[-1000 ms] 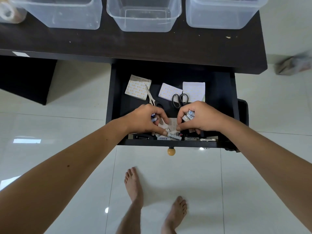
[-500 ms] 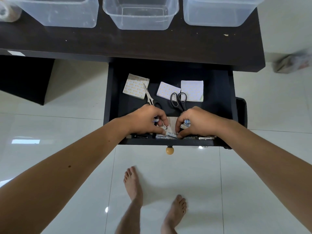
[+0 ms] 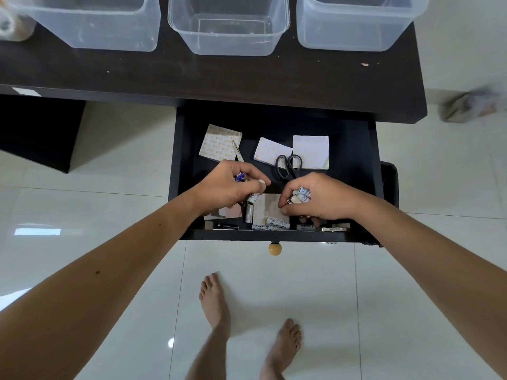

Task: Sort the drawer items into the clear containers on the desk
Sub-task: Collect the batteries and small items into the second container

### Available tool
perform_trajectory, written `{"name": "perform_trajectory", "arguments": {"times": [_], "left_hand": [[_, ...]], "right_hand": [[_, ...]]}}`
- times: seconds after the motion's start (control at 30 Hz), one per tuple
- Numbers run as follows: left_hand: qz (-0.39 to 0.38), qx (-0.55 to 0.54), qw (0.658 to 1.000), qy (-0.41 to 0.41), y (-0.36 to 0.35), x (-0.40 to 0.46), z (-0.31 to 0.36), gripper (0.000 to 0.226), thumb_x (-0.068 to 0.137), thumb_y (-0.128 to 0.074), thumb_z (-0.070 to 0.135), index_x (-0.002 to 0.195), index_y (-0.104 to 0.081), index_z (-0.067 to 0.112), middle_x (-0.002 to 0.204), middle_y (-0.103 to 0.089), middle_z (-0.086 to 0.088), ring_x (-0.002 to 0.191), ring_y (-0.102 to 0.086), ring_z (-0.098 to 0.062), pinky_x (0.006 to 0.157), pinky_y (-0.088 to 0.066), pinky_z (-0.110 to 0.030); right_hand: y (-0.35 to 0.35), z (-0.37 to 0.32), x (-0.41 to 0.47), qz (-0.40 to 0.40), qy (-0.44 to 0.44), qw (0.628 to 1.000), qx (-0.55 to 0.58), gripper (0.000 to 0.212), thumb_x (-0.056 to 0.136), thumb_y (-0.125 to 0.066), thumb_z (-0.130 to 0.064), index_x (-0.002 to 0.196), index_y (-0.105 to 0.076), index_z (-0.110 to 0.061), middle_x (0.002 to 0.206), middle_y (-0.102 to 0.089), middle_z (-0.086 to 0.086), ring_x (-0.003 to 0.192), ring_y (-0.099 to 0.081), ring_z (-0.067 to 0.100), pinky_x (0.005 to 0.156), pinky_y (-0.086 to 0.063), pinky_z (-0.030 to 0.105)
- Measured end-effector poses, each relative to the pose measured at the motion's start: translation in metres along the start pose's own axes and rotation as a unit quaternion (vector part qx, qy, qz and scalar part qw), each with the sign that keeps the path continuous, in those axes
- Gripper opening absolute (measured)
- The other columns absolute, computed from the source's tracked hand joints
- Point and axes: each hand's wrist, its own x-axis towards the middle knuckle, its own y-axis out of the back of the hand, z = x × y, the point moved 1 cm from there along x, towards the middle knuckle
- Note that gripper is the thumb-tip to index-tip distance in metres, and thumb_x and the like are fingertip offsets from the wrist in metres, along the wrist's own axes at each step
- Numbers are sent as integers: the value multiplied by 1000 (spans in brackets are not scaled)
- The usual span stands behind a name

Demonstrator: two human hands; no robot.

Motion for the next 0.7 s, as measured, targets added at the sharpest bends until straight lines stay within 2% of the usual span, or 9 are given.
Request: {"name": "perform_trajectory", "arguments": {"times": [0.1,0.17,0.27,0.37,0.43,0.5,0.57,0.7], "left_hand": [[-9,-8,1000,3,0,0,1,11,98,-70,8,103,-80,10,54,-55,15,45,-38,-7,44,-35,-22],[-11,11,1000,-5,-1,0,-1,11,96,-72,9,99,-81,15,61,-57,15,54,-46,-12,49,-39,-24],[-10,33,999,-22,-1,1,-4,11,93,-74,7,92,-79,17,73,-55,8,63,-53,-4,57,-45,-12],[-14,43,999,-25,-1,2,-6,11,91,-75,6,90,-76,17,78,-56,4,64,-54,1,59,-46,-9],[-16,45,998,-27,-1,3,-6,11,92,-75,7,90,-75,18,81,-59,1,67,-56,-1,62,-46,-12],[-15,36,999,-26,-2,2,-5,10,94,-73,6,93,-74,16,85,-60,-3,65,-56,1,59,-46,-11],[-16,26,999,-27,-3,2,-4,8,95,-72,6,96,-74,14,86,-58,-4,61,-54,2,55,-46,-11],[-25,12,999,-17,-5,2,-1,5,97,-71,6,100,-71,10,88,-54,-6,50,-50,2,49,-42,-12]], "right_hand": [[-2,-5,3,-18,3,999,-28,10,90,-83,-20,95,-76,-24,70,-75,5,44,-64,13,45,-49,26],[-6,-7,7,-27,13,997,-66,14,87,-86,-19,98,-78,-24,81,-75,2,49,-67,11,46,-57,28],[-14,-3,15,-40,5,990,-136,28,79,-92,-36,105,-80,-36,104,-70,0,63,-70,8,54,-62,32],[-19,4,26,-41,17,980,-194,28,75,-87,-54,99,-74,-49,100,-71,-5,85,-74,21,77,-63,49],[-19,7,30,-54,24,977,-206,24,75,-82,-57,96,-69,-55,98,-71,-5,86,-74,25,80,-61,51],[-17,7,29,-64,26,976,-207,19,76,-76,-58,93,-69,-56,97,-72,-5,86,-75,25,80,-61,50],[-12,2,22,-71,22,979,-191,15,82,-78,-50,96,-72,-50,92,-74,-7,79,-76,22,77,-62,46],[0,-2,10,-45,19,989,-137,9,92,-80,-32,98,-75,-35,73,-70,-7,46,-61,2,54,-52,25]]}}
